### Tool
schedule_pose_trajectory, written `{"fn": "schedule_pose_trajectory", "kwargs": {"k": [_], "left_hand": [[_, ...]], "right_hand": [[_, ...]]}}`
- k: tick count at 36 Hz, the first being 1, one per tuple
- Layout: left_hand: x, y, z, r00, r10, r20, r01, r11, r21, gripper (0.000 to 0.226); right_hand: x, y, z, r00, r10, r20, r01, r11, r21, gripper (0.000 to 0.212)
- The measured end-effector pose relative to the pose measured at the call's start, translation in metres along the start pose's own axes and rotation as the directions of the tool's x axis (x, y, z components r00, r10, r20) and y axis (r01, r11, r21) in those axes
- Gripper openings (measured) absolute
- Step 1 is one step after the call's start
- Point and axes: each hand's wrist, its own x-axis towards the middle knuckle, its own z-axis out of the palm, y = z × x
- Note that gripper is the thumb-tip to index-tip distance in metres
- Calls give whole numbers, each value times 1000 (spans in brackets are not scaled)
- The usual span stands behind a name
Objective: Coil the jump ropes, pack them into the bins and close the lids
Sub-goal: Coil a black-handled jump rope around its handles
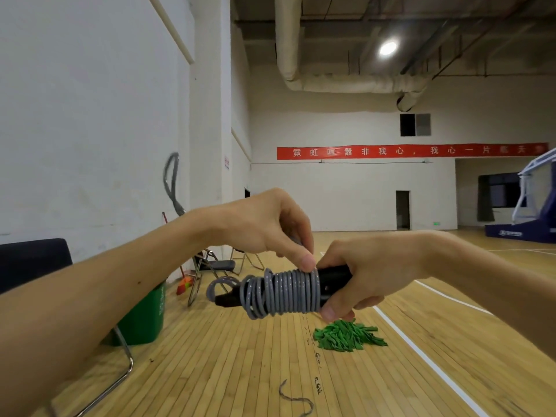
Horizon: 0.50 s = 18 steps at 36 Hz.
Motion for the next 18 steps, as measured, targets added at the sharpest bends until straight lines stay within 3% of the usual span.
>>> {"fn": "schedule_pose_trajectory", "kwargs": {"k": [8, 12, 14, 17, 18], "left_hand": [[-7, -18, -1, 999, -11, 42, 23, 958, -285, 22], [-4, -14, 5, 998, 8, 60, 18, 911, -413, 38], [-1, -40, 8, 998, -68, 9, 64, 865, -497, 34], [3, -84, 12, 964, -263, -30, 223, 868, -444, 36], [2, -82, 15, 967, -246, -58, 195, 870, -452, 36]], "right_hand": [[-7, -5, -4, 987, -161, 8, 160, 984, 76, 4], [-11, -3, -6, 971, -231, -60, 239, 953, 186, 9], [-11, -2, -7, 963, -245, -111, 265, 938, 225, 10], [-12, -1, -9, 950, -249, -191, 291, 925, 243, 11], [-12, -1, -10, 944, -247, -220, 299, 921, 249, 12]]}}
